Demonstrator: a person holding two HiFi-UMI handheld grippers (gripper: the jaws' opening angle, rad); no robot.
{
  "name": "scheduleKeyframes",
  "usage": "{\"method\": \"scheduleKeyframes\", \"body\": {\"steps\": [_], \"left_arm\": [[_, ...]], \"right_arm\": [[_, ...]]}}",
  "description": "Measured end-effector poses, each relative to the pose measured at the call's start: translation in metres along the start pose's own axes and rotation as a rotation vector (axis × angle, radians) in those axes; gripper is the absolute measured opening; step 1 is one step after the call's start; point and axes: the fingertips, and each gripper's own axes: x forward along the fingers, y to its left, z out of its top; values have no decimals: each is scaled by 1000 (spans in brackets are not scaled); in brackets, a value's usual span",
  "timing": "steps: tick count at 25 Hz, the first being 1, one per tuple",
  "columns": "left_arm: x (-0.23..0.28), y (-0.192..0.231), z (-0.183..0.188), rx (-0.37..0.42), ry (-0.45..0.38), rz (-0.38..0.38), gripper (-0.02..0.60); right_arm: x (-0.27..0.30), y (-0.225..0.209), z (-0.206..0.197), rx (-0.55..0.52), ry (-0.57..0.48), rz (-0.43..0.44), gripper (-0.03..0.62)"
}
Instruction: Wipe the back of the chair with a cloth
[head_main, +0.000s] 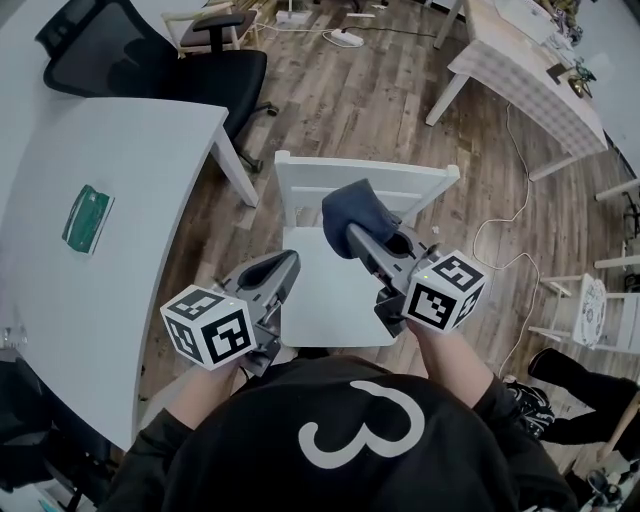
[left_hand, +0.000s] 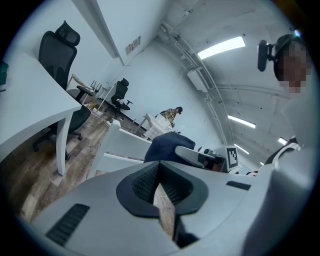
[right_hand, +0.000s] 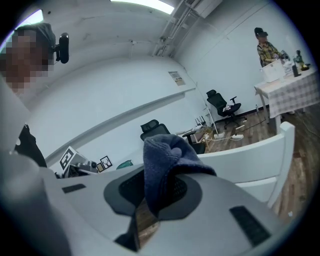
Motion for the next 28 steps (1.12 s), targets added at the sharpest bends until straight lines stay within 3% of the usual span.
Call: {"method": "scheduleKeyframes", "body": {"steps": [11,20,28], "left_arm": [[-4,43,4,-37,18,49,14],[-15,73,-3,-86,12,91,14],[-25,87,-7,-106,10,120,14]], "right_arm": [[75,-15,-24,-119,85,1,51],[114,-28,-41,-256,141,-62,51],[140,-47,-43,-267,141,-128,51]]}}
